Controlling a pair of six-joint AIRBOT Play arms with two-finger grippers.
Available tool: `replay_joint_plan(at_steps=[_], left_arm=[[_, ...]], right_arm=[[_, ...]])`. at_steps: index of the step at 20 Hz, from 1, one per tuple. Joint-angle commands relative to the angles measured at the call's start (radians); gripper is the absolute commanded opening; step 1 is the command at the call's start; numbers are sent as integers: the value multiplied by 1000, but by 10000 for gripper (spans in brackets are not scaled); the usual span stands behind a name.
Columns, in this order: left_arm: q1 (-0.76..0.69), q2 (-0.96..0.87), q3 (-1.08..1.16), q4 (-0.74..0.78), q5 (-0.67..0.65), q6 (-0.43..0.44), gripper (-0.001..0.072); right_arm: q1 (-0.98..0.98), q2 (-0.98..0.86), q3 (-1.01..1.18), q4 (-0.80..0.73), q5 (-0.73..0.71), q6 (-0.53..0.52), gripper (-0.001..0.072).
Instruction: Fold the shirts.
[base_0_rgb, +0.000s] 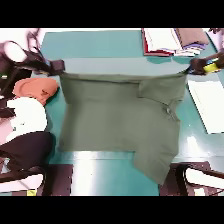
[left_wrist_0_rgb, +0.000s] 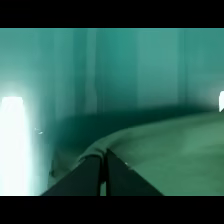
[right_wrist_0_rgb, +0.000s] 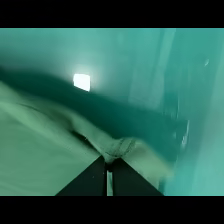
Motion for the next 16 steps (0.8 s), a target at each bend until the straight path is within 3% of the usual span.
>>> replay_joint_plan(at_steps=[1,5,8,16], left_arm=[[15,-122,-19,-53,99,13,22],[100,-132,-16,-198,68,129,23],[135,-132,-16,-267,-61,250,24],[126,-132,-129,-252,-188,261,24]], right_arm=[[16,-163,25,-10,-90,6,15],[17,-243,167,2,-65,4,15],[19,-196,110,-39,-29,-6,15],[24,46,-365,-54,-166,-6,16]])
